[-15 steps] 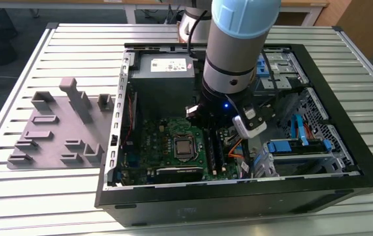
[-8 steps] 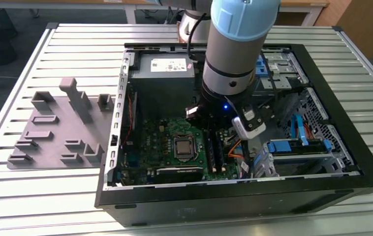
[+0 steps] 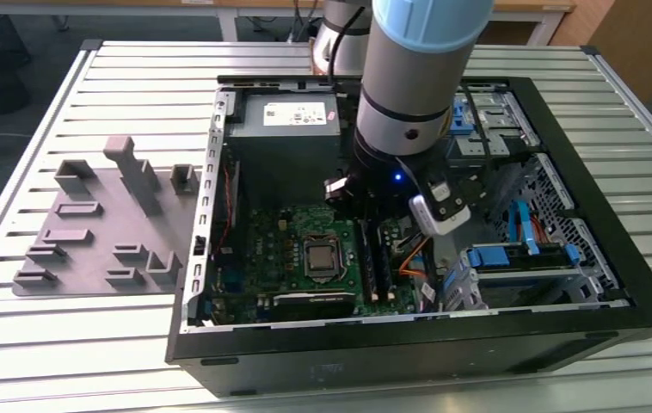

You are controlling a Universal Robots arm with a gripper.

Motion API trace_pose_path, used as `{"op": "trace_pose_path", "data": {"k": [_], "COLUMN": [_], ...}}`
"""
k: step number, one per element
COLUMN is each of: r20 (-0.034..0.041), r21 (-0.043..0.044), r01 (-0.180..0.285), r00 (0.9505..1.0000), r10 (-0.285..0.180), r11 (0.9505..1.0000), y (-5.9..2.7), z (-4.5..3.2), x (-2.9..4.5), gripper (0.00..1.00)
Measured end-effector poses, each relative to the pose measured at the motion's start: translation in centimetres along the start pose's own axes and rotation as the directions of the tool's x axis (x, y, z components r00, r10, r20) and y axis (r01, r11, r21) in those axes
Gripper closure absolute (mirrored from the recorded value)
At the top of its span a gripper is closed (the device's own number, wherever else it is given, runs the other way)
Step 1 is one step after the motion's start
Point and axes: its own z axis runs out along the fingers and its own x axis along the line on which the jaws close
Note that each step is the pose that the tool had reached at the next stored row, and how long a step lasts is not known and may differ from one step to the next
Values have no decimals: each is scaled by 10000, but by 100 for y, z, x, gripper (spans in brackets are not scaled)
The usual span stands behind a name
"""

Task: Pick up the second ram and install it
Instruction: 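Press down the second ram until it locks into place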

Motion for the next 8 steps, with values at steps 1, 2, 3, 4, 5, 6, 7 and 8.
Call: {"op": "trace_pose_path", "data": {"k": [1,2,3,4,5,6,7,8], "r20": [0,0,0,0,0,-1,-1,0], "r21": [1,0,-1,-1,0,1,1,0], "r01": [0,0,0,0,0,1,1,0], "r00": [10000,10000,10000,10000,10000,10000,10000,10000], "r10": [0,0,0,0,0,-1,-1,0], "r11": [10000,10000,10000,10000,10000,10000,10000,10000], "y": [0,0,0,0,0,0,0,0], "z": [-9,-10,-10,-10,-12,-14,-14,-14], "x": [0,0,0,0,0,0,0,0], "gripper": [89,89,89,89,89,89,89,89]}}
